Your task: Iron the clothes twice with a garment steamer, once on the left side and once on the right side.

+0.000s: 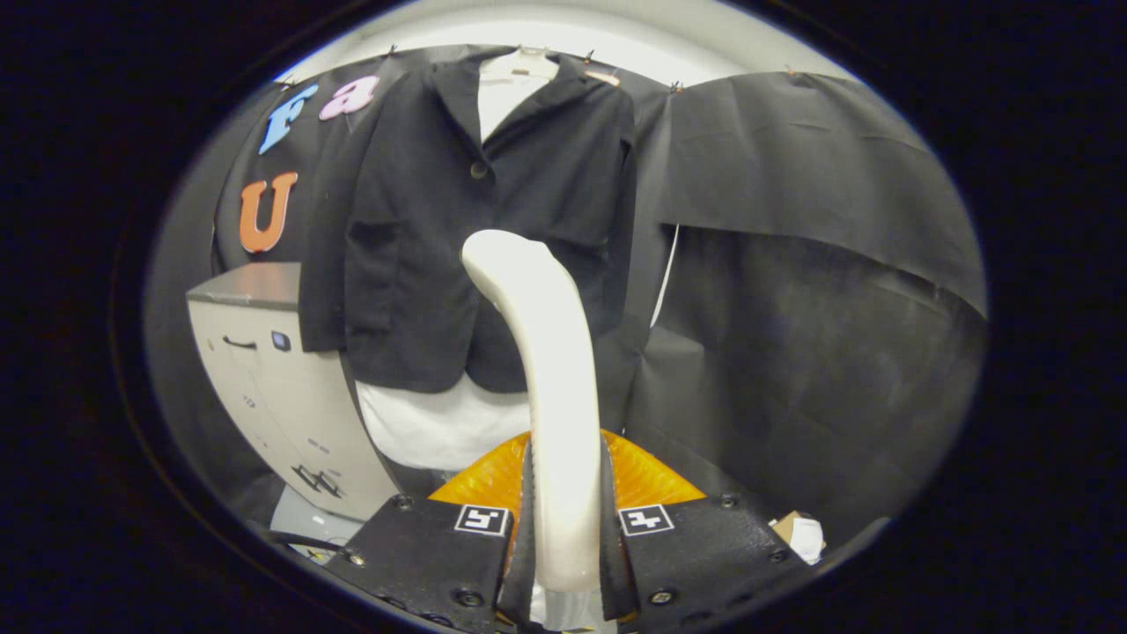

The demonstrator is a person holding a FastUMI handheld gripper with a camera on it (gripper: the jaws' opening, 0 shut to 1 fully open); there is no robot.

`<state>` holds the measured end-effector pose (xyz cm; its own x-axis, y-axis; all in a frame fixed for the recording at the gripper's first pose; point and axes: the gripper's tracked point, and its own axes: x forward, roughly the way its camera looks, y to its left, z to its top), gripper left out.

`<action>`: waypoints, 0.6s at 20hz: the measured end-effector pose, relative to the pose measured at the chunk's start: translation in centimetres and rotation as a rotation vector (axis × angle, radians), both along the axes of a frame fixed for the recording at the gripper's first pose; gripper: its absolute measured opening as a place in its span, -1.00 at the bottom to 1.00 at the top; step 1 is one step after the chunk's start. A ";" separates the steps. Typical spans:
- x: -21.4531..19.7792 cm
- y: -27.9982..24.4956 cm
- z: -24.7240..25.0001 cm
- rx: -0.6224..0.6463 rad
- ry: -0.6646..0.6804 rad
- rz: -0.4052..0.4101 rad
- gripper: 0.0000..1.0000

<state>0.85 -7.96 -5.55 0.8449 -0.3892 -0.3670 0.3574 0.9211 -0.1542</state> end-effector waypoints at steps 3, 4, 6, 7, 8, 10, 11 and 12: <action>-2.0 0.4 4.5 -0.034 -0.074 -0.009 -0.35; -2.8 0.4 6.1 -0.035 -0.095 -0.010 -0.35; -4.1 0.5 8.7 -0.029 -0.129 -0.022 -0.35; -4.6 0.5 9.8 -0.027 -0.146 -0.025 -0.35; -4.9 0.6 10.9 -0.030 -0.160 -0.023 -0.35; -5.4 1.3 13.1 -0.036 -0.190 -0.009 -0.35; -5.7 1.9 14.0 -0.039 -0.203 0.008 -0.35; -6.0 2.6 14.8 -0.043 -0.218 0.035 -0.36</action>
